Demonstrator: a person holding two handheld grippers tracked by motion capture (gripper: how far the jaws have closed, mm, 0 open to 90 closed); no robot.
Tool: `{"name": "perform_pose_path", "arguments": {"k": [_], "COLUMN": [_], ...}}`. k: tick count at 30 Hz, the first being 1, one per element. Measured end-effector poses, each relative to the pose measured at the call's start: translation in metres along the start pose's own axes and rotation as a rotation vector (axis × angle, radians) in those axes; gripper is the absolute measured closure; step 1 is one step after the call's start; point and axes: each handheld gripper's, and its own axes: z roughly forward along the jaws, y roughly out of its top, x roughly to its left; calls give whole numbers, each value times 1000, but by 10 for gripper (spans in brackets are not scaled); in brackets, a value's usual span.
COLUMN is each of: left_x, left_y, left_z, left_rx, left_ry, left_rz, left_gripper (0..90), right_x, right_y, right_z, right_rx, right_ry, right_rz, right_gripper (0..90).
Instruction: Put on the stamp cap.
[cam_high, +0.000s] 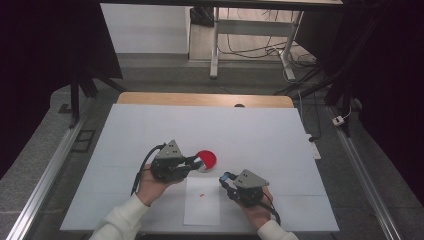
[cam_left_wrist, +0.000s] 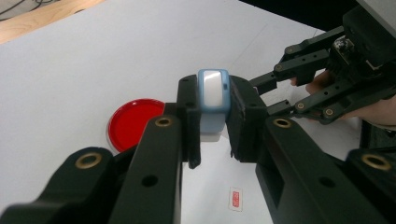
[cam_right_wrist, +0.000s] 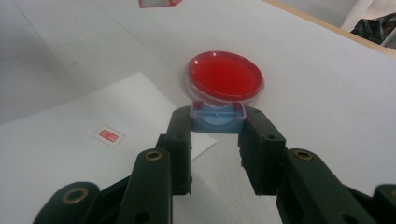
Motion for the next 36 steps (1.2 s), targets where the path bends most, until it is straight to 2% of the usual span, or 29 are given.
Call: {"name": "perform_pose_path", "arguments": {"k": [14, 36], "left_x": [-1, -9], "left_y": [1, 4], "left_z": [0, 7], "left_rx": [-15, -12], "left_ry": [-14, -26], "left_rz": [-14, 0], "left_gripper": [758, 758], "right_x": [8, 23], "right_y": [3, 10], "right_z": [8, 20], "right_rx": [-6, -35], "right_ry": [-7, -35], "right_rz": [-13, -41], "right_gripper": [654, 655]}}
